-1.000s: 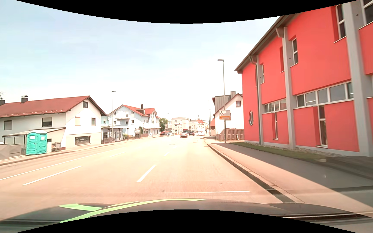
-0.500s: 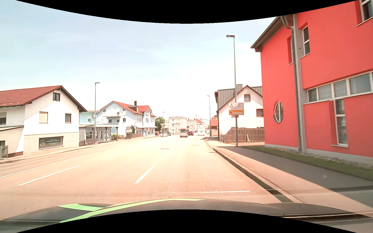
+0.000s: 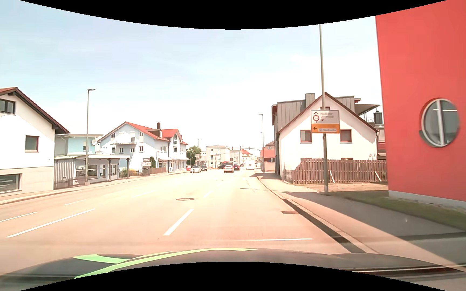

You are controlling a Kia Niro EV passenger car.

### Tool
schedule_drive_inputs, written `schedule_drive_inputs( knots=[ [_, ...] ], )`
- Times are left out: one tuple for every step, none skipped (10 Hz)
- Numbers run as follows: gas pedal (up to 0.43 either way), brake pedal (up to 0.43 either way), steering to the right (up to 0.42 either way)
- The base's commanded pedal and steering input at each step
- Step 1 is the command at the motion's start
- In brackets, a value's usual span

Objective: Follow the waypoints while adhering to traffic rules and regulations

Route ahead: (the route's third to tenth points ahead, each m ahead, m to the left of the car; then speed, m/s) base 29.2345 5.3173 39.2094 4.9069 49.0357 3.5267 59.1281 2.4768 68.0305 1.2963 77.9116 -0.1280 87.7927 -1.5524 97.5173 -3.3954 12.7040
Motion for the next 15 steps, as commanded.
schedule_drive_inputs(
  knots=[
    [0.000, 0.000, 0.012],
    [0.000, 0.024, 0.012],
    [0.000, 0.061, 0.012],
    [0.000, 0.152, 0.012],
    [0.000, 0.177, 0.012],
    [0.000, 0.177, 0.011],
    [0.000, 0.183, 0.011],
    [0.000, 0.195, 0.011],
    [0.000, 0.207, 0.011],
    [0.000, 0.213, 0.011],
    [0.000, 0.220, 0.010],
    [0.000, 0.213, 0.010],
    [0.000, 0.220, 0.010],
    [0.000, 0.220, 0.010],
    [0.000, 0.220, 0.010]
  ],
)
